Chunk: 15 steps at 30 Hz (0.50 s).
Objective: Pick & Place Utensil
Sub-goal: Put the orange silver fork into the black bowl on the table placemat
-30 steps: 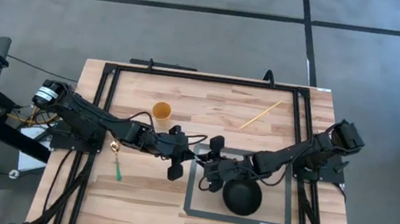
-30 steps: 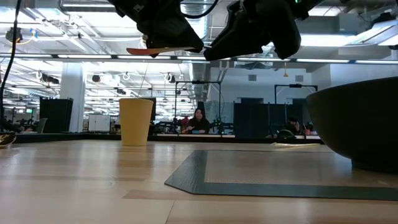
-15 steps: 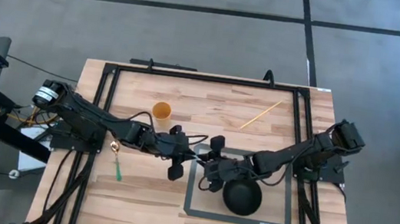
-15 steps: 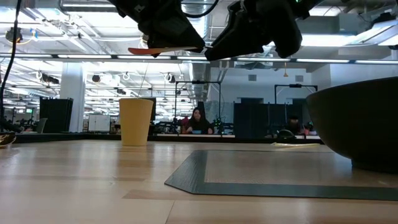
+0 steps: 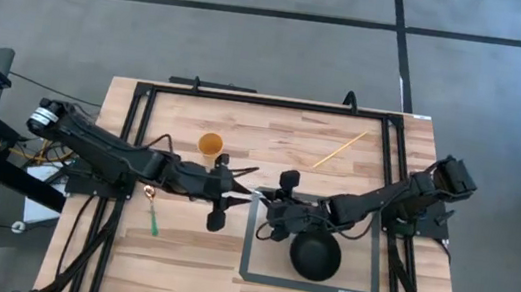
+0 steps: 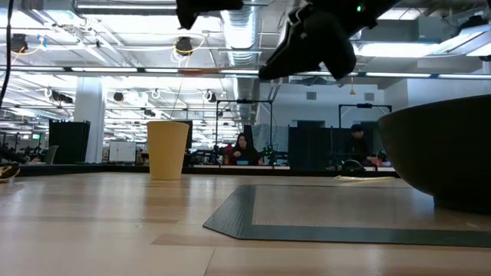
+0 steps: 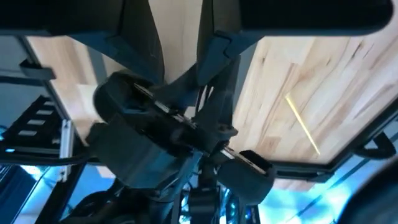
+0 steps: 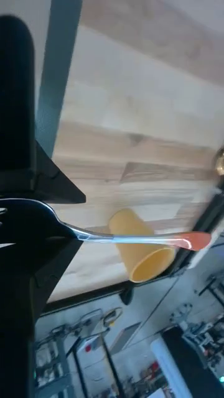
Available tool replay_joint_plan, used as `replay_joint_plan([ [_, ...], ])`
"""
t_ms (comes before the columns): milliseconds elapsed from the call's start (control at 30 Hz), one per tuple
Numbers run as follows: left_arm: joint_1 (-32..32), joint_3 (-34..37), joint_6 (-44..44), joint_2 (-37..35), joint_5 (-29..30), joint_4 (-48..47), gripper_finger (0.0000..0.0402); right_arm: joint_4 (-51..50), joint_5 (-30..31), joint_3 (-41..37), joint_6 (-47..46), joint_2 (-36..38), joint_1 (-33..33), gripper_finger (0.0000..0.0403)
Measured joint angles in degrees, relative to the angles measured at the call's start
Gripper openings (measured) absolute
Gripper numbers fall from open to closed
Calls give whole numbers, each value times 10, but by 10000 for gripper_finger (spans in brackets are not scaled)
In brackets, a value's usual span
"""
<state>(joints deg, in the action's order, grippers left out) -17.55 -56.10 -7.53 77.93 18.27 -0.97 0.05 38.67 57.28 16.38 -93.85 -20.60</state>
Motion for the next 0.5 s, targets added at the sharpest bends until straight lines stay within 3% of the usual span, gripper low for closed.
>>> replay_joint_plan([
  [200,-6,0,1,-18,0,0,98,-53,13,2,-27,56,-35,71],
  [367,-16,0,44,-15,-4,1,99,-205,21,2,-151,128,-84,71],
  [500,-16,0,64,-12,-6,1,99,-271,20,2,-243,173,-139,71],
])
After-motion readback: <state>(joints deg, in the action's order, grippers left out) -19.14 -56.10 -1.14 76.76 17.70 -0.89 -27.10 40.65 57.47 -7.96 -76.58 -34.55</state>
